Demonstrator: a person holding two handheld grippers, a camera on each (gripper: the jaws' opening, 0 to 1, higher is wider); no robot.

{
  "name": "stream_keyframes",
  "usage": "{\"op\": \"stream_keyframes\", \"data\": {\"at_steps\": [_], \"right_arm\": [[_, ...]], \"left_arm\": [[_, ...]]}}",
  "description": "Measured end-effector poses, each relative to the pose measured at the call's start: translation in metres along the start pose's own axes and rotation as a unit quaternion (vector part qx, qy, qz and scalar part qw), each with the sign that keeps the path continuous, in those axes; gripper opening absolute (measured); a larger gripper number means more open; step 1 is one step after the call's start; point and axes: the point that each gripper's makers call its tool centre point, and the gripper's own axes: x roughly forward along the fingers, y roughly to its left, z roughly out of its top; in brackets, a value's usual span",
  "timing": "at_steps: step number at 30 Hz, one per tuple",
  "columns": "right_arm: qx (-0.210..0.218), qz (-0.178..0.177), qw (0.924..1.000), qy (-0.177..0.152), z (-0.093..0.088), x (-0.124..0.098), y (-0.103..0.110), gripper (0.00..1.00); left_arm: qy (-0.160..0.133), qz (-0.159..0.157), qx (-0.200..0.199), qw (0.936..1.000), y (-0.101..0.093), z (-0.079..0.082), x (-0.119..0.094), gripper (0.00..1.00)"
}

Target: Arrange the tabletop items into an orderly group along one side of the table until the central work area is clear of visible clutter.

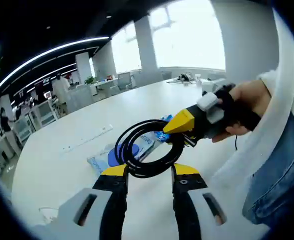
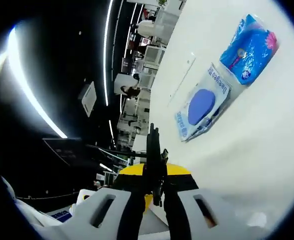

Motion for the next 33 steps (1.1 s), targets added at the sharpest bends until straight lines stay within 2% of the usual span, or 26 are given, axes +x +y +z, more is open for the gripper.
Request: {"op": "stream_keyframes", "data": {"at_steps": [2,4,6,7,8,9,10,12,13,14,15,16,18,19,20,21,25,29,31,33], "right_arm": [[-0.006,0.003,1.0,-0.006,0.004,-0.005,0.001,0.1],[-0.008,0.007,0.9999,-0.009,0.006,-0.01,0.003,0.1],[-0.008,0.013,0.9998,-0.01,0.006,-0.015,0.004,0.1],[-0.013,0.019,0.9997,-0.008,0.005,-0.017,0.006,0.1],[-0.017,0.024,0.9995,-0.008,0.005,-0.018,0.007,0.1],[-0.018,0.03,0.9994,-0.005,0.004,-0.019,0.01,0.1],[-0.02,0.041,0.999,-0.005,0.003,-0.021,0.014,0.1],[-0.022,0.062,0.9978,-0.008,0.001,-0.023,0.024,0.1],[-0.02,0.069,0.9974,-0.007,0.001,-0.024,0.027,0.1],[-0.019,0.075,0.997,-0.007,0.002,-0.024,0.028,0.1],[-0.022,0.077,0.9967,-0.007,0.002,-0.025,0.03,0.1],[-0.029,0.078,0.9965,-0.006,0.003,-0.026,0.03,0.11],[-0.041,0.075,0.9963,-0.005,0.004,-0.028,0.029,0.11],[-0.043,0.073,0.9964,-0.01,0.007,-0.03,0.028,0.11],[-0.043,0.073,0.9964,-0.01,0.008,-0.031,0.027,0.11],[-0.044,0.069,0.9966,-0.014,0.01,-0.033,0.025,0.11],[-0.039,0.057,0.9971,-0.032,0.018,-0.042,0.014,0.11],[-0.035,0.035,0.9977,-0.047,0.021,-0.051,0.0,0.11],[-0.029,0.028,0.9977,-0.054,0.023,-0.056,-0.005,0.11],[-0.027,0.021,0.9975,-0.062,0.024,-0.061,-0.01,0.11]], "left_arm": [[-0.018,-0.002,-0.06,0.998,0.009,0.001,-0.005,0.33],[-0.032,-0.018,-0.108,0.9935,0.009,0.003,-0.008,0.35],[-0.053,-0.065,-0.2,0.9762,0.002,0.007,-0.008,0.39],[-0.063,-0.066,-0.239,0.9667,0.004,0.008,-0.008,0.42],[-0.078,-0.062,-0.25,0.9632,0.008,0.01,-0.008,0.46],[-0.093,-0.063,-0.275,0.9549,0.01,0.011,-0.006,0.5],[-0.084,-0.087,-0.324,0.9382,0.006,0.009,-0.004,0.58],[-0.072,-0.112,-0.379,0.9158,-0.001,0.005,0.001,0.65],[-0.074,-0.119,-0.389,0.9104,-0.002,0.006,0.003,0.64],[-0.078,-0.135,-0.402,0.9024,-0.006,0.01,0.003,0.59],[-0.075,-0.148,-0.405,0.899,-0.011,0.012,0.003,0.51],[-0.067,-0.166,-0.393,0.902,-0.018,0.013,0.003,0.37],[-0.049,-0.186,-0.354,0.9152,-0.028,0.012,0.006,0.2],[-0.042,-0.166,-0.325,0.9303,-0.027,0.01,0.011,0.19],[-0.042,-0.175,-0.318,0.931,-0.031,0.012,0.011,0.15],[-0.027,-0.194,-0.317,0.9281,-0.039,0.011,0.011,0.08],[-0.019,-0.193,-0.31,0.9307,-0.044,0.014,0.019,0.06],[0.013,-0.193,-0.293,0.9363,-0.053,0.008,0.028,0.05],[0.018,-0.195,-0.293,0.9359,-0.056,0.008,0.032,0.05],[0.037,-0.199,-0.29,0.9353,-0.061,0.004,0.036,0.05]]}}
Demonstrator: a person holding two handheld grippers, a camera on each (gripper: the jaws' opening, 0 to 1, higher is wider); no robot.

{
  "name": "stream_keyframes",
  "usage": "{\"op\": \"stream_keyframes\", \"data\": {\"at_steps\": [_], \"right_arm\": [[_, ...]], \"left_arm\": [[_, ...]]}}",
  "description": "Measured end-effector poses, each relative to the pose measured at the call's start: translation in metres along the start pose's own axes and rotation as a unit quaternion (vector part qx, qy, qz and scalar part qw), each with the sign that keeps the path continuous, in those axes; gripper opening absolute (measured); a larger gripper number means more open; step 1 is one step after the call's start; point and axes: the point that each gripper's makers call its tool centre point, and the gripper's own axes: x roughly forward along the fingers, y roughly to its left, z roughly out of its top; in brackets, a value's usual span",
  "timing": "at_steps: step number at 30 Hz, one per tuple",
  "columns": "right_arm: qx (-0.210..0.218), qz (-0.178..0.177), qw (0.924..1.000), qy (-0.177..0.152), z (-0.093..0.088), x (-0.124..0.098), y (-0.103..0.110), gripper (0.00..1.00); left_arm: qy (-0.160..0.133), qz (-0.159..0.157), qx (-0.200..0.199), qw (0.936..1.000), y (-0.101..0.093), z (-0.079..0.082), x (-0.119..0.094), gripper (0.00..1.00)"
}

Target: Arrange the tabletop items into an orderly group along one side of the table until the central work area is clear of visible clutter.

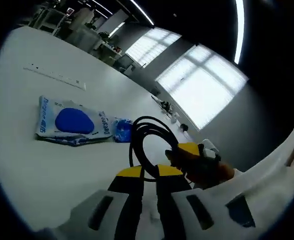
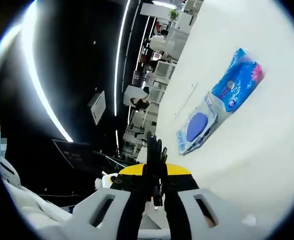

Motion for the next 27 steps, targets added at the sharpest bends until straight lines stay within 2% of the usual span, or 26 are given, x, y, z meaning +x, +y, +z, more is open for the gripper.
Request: {"op": "stream_keyframes", "data": {"at_steps": [1,5,7,10,12,16,20,23,27], "right_arm": [[-0.003,-0.009,0.9999,-0.003,0.001,-0.003,-0.003,0.11],[-0.006,-0.031,0.9994,-0.017,0.008,-0.013,-0.014,0.11],[-0.019,-0.052,0.9982,-0.022,0.014,-0.019,-0.022,0.11],[-0.033,-0.082,0.9956,-0.031,0.023,-0.026,-0.033,0.11],[-0.057,-0.121,0.9905,-0.031,0.031,-0.032,-0.048,0.11],[-0.056,-0.106,0.9919,-0.041,0.04,-0.036,-0.048,0.11],[-0.058,-0.113,0.9908,-0.045,0.047,-0.038,-0.052,0.11],[-0.05,-0.115,0.9908,-0.051,0.049,-0.041,-0.055,0.11],[-0.038,-0.12,0.9909,-0.049,0.052,-0.043,-0.068,0.11]], "left_arm": [[0.006,0.001,0.015,0.9999,-0.001,-0.001,0.003,0.05],[0.027,-0.005,0.025,0.9993,-0.006,-0.007,0.018,0.05],[0.038,-0.005,0.032,0.9988,-0.008,-0.01,0.025,0.05],[0.074,-0.006,0.053,0.9958,-0.011,-0.022,0.036,0.05],[0.074,-0.013,0.053,0.9958,-0.015,-0.022,0.044,0.05],[0.088,-0.018,0.058,0.9943,-0.017,-0.026,0.057,0.05],[0.094,-0.02,0.061,0.9935,-0.021,-0.025,0.065,0.04],[0.103,-0.022,0.065,0.9923,-0.024,-0.028,0.073,0.04],[0.121,-0.015,0.069,0.9902,-0.022,-0.034,0.084,0.04]]}}
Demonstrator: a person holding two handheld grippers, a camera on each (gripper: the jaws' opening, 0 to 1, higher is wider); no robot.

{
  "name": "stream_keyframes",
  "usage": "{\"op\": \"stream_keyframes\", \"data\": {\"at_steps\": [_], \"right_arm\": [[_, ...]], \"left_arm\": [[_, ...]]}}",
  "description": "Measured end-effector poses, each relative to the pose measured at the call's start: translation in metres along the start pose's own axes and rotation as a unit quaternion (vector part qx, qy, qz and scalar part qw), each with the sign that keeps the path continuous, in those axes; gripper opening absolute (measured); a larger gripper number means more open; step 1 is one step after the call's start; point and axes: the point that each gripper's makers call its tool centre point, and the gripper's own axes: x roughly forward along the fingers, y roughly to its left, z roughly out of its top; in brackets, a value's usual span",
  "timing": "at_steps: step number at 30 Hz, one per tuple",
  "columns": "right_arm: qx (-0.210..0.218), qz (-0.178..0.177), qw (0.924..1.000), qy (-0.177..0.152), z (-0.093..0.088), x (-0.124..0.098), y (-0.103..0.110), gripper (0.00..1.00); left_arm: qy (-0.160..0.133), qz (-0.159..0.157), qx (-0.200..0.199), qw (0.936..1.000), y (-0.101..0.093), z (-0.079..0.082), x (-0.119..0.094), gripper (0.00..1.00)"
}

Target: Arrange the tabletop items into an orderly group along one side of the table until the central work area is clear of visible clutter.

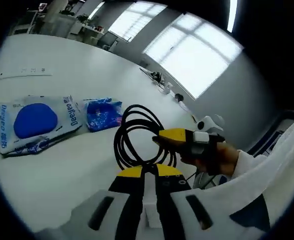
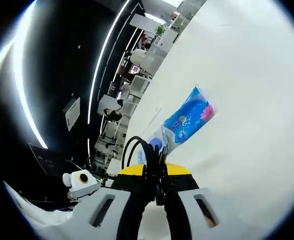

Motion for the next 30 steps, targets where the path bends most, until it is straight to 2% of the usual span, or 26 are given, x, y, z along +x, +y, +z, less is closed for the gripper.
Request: {"op": "stream_keyframes", "data": {"at_steps": [4,13,16,17,18,20,30], "right_arm": [[0.019,-0.007,0.9997,0.015,-0.004,0.006,-0.013,0.11],[0.025,-0.023,0.9993,0.018,-0.006,0.013,-0.025,0.11],[0.022,-0.034,0.9988,0.027,-0.013,0.013,-0.029,0.12],[0.02,-0.038,0.9987,0.029,-0.014,0.013,-0.029,0.12],[0.018,-0.043,0.9984,0.031,-0.003,0.016,-0.044,0.12],[0.02,-0.046,0.9982,0.033,-0.001,0.017,-0.052,0.12],[-0.007,-0.075,0.9963,0.041,-0.002,0.023,-0.069,0.13]], "left_arm": [[0.03,0.036,0.019,0.9987,0.011,-0.007,0.009,0.04],[0.051,0.059,0.015,0.9968,0.026,-0.007,0.025,0.05],[0.067,0.093,0.033,0.9929,0.035,-0.012,0.028,0.05],[0.069,0.092,0.033,0.9928,0.035,-0.013,0.029,0.05],[0.07,0.093,0.03,0.9927,0.036,-0.015,0.03,0.05],[0.074,0.094,0.025,0.9925,0.039,-0.017,0.031,0.05],[0.094,0.109,0.019,0.9895,0.049,-0.024,0.036,0.05]]}}
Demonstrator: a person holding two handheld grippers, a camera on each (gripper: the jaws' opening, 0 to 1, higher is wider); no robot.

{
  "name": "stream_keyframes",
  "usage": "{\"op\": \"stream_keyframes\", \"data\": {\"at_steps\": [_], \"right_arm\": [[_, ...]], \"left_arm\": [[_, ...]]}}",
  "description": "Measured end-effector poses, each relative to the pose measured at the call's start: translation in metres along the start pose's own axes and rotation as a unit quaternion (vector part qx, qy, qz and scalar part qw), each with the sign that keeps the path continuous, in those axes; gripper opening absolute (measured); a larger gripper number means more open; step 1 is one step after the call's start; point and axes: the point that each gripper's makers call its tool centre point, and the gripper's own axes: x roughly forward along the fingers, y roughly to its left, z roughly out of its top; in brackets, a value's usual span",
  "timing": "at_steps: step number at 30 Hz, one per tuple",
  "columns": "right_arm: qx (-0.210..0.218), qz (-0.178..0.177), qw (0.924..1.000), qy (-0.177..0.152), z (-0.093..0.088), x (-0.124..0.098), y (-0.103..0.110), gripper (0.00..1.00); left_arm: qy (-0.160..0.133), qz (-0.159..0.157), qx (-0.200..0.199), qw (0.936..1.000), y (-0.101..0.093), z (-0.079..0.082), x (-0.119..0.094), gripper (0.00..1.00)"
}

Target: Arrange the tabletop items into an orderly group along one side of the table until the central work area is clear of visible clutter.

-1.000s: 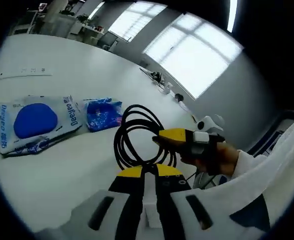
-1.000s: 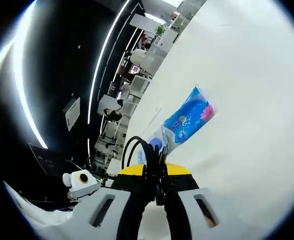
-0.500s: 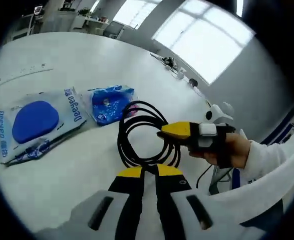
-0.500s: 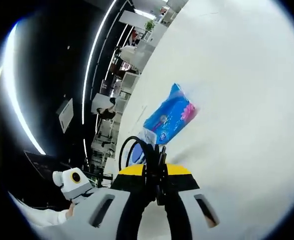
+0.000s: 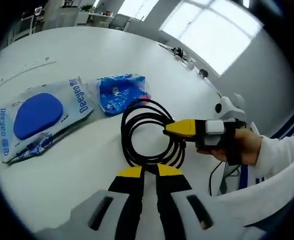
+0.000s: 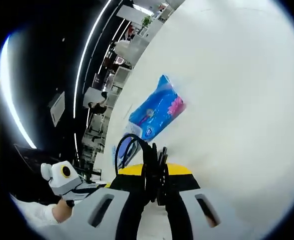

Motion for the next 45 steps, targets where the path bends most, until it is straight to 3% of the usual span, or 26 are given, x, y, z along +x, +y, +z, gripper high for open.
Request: {"op": "stream_keyframes", "data": {"at_steps": [4,7,9,14,22,27,31,35,41,43,45], "right_arm": [[-0.035,-0.004,0.9994,0.003,0.001,0.003,0.002,0.13],[-0.106,-0.034,0.9936,0.019,0.001,0.005,-0.005,0.15],[-0.126,-0.046,0.9907,0.022,0.001,0.006,-0.007,0.15],[-0.123,-0.043,0.9914,0.011,0.002,0.011,-0.006,0.25],[-0.185,-0.06,0.9808,0.005,0.007,0.006,-0.004,0.39],[-0.215,-0.043,0.9753,-0.026,0.021,-0.004,0.007,0.37],[-0.247,-0.04,0.9675,-0.032,0.027,-0.012,0.014,0.42],[-0.285,-0.052,0.9569,-0.013,0.022,-0.018,0.012,0.5],[-0.29,-0.052,0.9554,-0.01,0.008,-0.028,0.015,0.56],[-0.289,-0.052,0.9559,-0.009,0.005,-0.03,0.015,0.57],[-0.294,-0.056,0.9542,-0.002,-0.001,-0.034,0.015,0.59]], "left_arm": [[0.016,0.011,0.0,0.9998,0.005,-0.005,0.006,0.05],[0.023,0.014,0.002,0.9996,0.004,-0.007,0.008,0.05],[0.027,0.015,0.003,0.9995,0.003,-0.009,0.01,0.05],[0.026,0.02,-0.001,0.9995,0.003,-0.008,0.01,0.05],[0.026,0.027,-0.001,0.9993,0.002,-0.008,0.009,0.05],[0.026,0.03,-0.004,0.9992,0.002,-0.008,0.009,0.04],[0.023,0.03,-0.006,0.9993,0.005,-0.006,0.01,0.04],[0.021,0.032,-0.007,0.9992,0.007,-0.005,0.011,0.04],[0.017,0.035,0.001,0.9992,0.009,-0.005,0.011,0.05],[0.017,0.041,0.016,0.9989,0.009,-0.005,0.01,0.06],[0.009,0.051,0.065,0.9965,0.011,-0.002,0.009,0.1]]}}
